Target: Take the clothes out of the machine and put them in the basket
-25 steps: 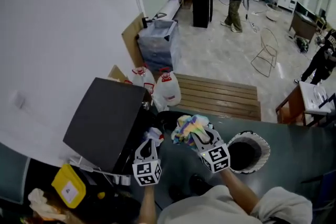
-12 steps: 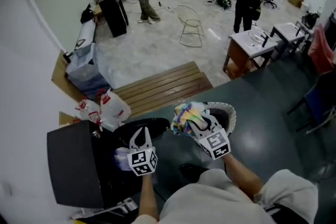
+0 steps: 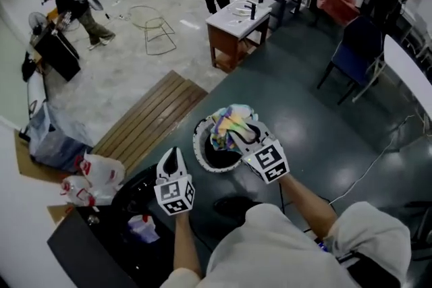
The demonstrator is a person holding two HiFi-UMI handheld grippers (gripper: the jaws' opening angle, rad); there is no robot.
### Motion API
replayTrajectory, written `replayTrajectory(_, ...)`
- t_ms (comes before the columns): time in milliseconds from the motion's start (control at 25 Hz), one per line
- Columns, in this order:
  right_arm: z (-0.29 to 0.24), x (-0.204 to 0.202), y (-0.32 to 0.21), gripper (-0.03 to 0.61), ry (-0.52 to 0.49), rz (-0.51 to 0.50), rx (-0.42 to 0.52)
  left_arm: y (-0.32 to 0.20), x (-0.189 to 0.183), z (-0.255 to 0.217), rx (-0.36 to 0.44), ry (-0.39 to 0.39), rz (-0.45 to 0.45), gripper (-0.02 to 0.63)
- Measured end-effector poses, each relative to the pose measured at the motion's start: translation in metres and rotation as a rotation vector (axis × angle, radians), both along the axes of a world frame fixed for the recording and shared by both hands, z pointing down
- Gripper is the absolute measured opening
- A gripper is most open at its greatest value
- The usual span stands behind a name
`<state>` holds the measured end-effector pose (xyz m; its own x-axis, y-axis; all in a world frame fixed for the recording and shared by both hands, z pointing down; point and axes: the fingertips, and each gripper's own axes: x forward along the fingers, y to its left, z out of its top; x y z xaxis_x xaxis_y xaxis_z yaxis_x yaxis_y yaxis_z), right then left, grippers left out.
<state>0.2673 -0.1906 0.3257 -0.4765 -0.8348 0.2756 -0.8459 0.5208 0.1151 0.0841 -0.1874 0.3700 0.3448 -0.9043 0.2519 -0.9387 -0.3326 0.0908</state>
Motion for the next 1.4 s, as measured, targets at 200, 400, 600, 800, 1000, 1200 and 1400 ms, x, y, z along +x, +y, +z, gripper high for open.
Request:
replayTrajectory(200, 0.018, 0.024, -0.023, 0.112, 0.002, 0.051, -0.027, -0.024, 0.02, 0.02, -0.038, -0.001, 0.042, 0.018)
replayTrajectory(400, 0.066, 0.028, -0.052, 0.114, 0.001, 0.077, -0.092, -0.046, 0.016, 0.059, -0.105, -0.003, 0.036, 0.018)
replayTrajectory(600, 0.136, 0.022, -0.075, 0.114, -0.005, 0.096, -0.182, -0.06, 0.002, 0.105, -0.172, -0.009, 0.015, 0.018)
replayTrajectory(800, 0.208, 0.021, -0.097, 0.115, 0.006, 0.103, -0.271, -0.067, -0.002, 0.142, -0.226, -0.008, -0.006, 0.018)
replayTrajectory(1000, 0.274, 0.017, -0.115, 0.117, 0.02, 0.114, -0.359, -0.069, -0.003, 0.166, -0.262, 0.003, -0.025, 0.018)
replayTrajectory(1200, 0.326, 0.015, -0.132, 0.19, 0.026, 0.128, -0.421, -0.068, -0.002, 0.176, -0.27, 0.013, -0.046, 0.018)
replayTrajectory(1400, 0.338, 0.015, -0.126, 0.391, 0.048, 0.111, -0.409, -0.068, -0.006, 0.175, -0.27, 0.016, -0.066, 0.018)
